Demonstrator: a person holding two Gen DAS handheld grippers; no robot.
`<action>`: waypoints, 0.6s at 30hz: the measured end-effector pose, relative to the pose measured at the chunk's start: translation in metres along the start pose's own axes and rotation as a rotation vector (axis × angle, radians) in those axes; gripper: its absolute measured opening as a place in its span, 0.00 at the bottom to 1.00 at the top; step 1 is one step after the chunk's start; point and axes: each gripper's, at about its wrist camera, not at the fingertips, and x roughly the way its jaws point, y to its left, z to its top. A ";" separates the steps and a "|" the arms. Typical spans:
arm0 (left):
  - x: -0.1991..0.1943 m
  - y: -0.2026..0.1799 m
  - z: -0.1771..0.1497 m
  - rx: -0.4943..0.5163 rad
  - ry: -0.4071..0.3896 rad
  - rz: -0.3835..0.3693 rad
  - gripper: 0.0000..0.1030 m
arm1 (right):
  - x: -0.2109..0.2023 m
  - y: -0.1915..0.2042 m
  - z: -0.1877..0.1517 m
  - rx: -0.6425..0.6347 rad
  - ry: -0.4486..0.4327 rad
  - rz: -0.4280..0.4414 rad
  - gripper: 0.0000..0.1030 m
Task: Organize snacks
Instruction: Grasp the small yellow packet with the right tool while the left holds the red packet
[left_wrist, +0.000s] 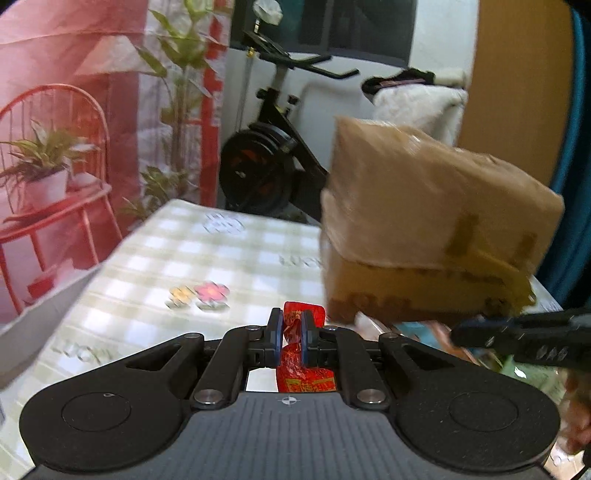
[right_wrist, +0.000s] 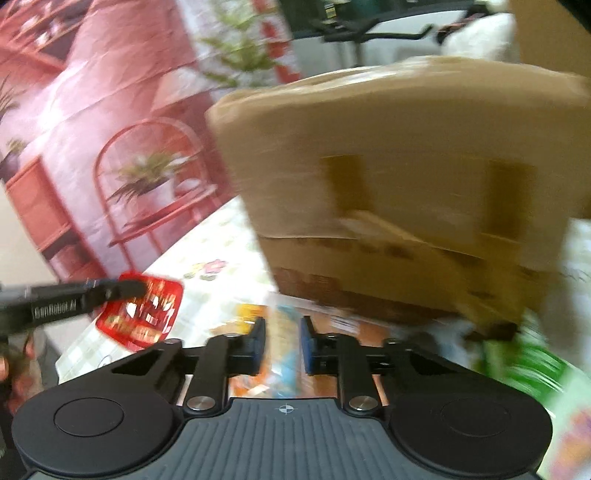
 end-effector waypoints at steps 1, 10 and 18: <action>0.001 0.004 0.004 -0.004 -0.003 0.004 0.10 | 0.010 0.005 0.003 -0.009 0.016 0.012 0.09; 0.014 0.029 0.010 -0.063 -0.013 -0.010 0.10 | 0.075 0.011 0.014 0.068 0.128 -0.061 0.12; 0.023 0.035 0.008 -0.087 -0.021 -0.045 0.10 | 0.077 0.012 0.012 -0.052 0.153 -0.210 0.06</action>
